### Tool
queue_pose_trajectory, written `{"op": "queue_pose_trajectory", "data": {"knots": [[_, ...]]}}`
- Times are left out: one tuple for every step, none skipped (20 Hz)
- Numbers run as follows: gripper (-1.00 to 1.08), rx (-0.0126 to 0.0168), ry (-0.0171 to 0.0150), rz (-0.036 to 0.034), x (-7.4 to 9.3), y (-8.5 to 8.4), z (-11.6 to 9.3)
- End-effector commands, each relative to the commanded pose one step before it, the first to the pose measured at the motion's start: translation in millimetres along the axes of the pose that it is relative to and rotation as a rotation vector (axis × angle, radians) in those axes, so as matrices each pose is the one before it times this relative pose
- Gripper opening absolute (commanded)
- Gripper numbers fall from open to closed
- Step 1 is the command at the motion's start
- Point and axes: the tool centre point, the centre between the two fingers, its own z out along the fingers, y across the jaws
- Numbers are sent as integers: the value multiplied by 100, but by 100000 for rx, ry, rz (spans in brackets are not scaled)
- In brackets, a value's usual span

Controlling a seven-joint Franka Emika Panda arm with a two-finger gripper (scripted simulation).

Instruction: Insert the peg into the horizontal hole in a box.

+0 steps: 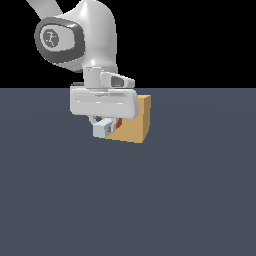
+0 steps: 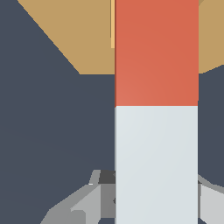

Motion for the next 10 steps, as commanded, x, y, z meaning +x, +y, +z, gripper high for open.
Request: {"op": "queue_pose_trajectory", "data": {"knots": [[-100, -234, 151, -81, 1943, 8, -122], [-100, 0, 0, 0, 632, 3, 2], [-100, 0, 0, 0, 554, 7, 2], [-100, 0, 0, 0, 474, 13, 1], [-100, -45, 18, 7, 388, 18, -26], [-100, 0, 0, 0, 311, 26, 1], [-100, 0, 0, 0, 228, 30, 0], [-100, 0, 0, 0, 147, 30, 0], [-100, 0, 0, 0, 78, 22, 0], [-100, 0, 0, 0, 23, 8, 0]]}}
